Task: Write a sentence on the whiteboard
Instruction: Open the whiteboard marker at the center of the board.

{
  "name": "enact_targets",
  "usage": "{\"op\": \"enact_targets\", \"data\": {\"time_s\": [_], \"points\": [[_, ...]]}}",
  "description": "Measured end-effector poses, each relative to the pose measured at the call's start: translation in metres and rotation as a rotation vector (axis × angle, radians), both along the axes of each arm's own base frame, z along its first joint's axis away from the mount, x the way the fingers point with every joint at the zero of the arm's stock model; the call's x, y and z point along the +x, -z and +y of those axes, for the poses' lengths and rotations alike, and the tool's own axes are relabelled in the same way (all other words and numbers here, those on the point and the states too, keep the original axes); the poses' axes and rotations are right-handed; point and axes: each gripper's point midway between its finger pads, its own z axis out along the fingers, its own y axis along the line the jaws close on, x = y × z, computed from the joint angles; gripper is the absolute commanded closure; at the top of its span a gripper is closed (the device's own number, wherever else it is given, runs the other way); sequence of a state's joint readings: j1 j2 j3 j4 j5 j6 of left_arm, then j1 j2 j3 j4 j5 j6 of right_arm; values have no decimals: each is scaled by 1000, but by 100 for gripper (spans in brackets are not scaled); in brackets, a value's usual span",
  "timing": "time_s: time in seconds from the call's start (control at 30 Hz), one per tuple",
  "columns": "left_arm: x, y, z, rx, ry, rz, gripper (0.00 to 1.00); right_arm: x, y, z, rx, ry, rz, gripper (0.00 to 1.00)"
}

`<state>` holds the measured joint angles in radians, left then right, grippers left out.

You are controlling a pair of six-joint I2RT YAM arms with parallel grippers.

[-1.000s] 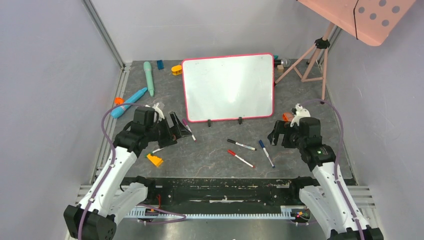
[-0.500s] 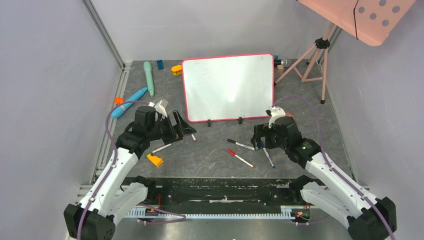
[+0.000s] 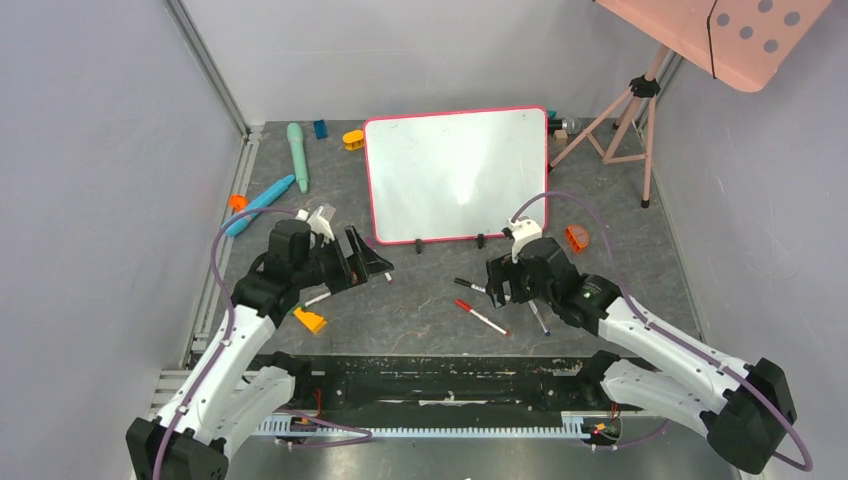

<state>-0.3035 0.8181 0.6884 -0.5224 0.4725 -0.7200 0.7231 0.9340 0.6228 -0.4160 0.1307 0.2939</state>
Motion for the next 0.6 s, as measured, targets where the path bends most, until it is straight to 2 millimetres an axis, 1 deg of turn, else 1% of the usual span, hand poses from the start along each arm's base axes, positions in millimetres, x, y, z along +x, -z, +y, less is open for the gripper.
{"op": "enact_targets", "data": {"time_s": [0.1,0.2,0.33,0.4,0.6], "points": [[-2,-3,1,-4,-3,-18,0,-1,3,5,-11,-22,3,19],[-4,-6,2,-7,-3,-28,0,-4,9,15,-43,-72,21,24],[-6,-3,3,1,-4,-10,0,-9,14,33,-82,-148,36,23],[-6,-2,4,5,-7,-7,0,-12,19,39,-106,-176,44,26],[-8,5,8,31,-27,20,0,-11,31,36,-168,-205,54,29]]}}
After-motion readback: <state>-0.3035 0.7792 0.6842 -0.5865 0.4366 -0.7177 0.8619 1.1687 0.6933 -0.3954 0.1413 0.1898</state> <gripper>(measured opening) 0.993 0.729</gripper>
